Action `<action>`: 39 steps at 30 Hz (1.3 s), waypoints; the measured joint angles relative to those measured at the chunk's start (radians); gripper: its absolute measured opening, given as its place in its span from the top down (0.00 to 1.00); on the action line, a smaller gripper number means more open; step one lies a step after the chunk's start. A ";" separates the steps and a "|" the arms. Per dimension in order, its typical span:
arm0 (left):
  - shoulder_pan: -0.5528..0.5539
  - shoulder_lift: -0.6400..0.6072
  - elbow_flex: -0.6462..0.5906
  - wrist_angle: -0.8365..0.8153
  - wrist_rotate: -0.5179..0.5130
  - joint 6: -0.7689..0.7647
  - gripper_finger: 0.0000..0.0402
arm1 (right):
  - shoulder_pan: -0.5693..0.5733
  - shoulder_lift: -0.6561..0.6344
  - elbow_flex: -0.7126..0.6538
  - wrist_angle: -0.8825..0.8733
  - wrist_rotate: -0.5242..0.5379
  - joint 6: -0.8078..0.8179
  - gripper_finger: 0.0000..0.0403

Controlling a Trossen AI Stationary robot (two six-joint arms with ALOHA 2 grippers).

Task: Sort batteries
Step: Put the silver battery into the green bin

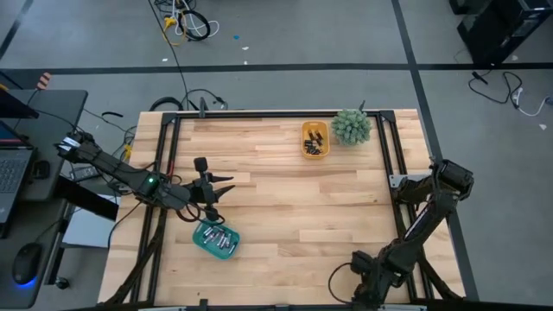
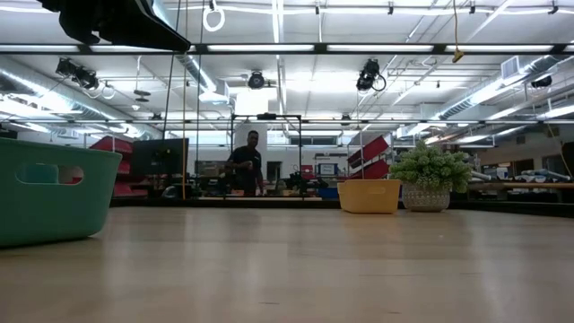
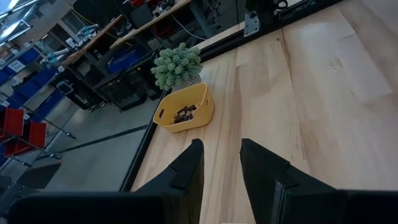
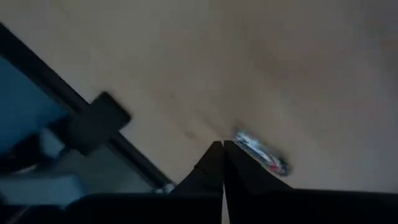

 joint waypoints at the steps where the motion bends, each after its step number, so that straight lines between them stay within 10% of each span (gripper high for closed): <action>1: 0.000 0.000 0.000 0.002 0.001 0.000 0.74 | -0.005 -0.009 0.014 -0.050 0.008 -0.035 1.00; 13: 0.000 0.000 0.000 0.006 0.002 0.000 0.74 | 0.023 -0.012 0.021 -0.149 0.069 -0.509 0.79; 24: 0.000 0.000 0.000 0.007 0.001 0.003 0.74 | 0.007 -0.013 -0.068 -0.120 0.108 -0.536 0.60; 32: 0.000 0.000 0.000 0.007 0.001 0.004 0.74 | -0.042 -0.022 -0.141 -0.039 0.091 -0.533 0.67; 39: 0.000 0.000 0.000 0.004 0.001 0.004 0.74 | -0.088 -0.020 -0.152 -0.063 0.076 -0.537 0.95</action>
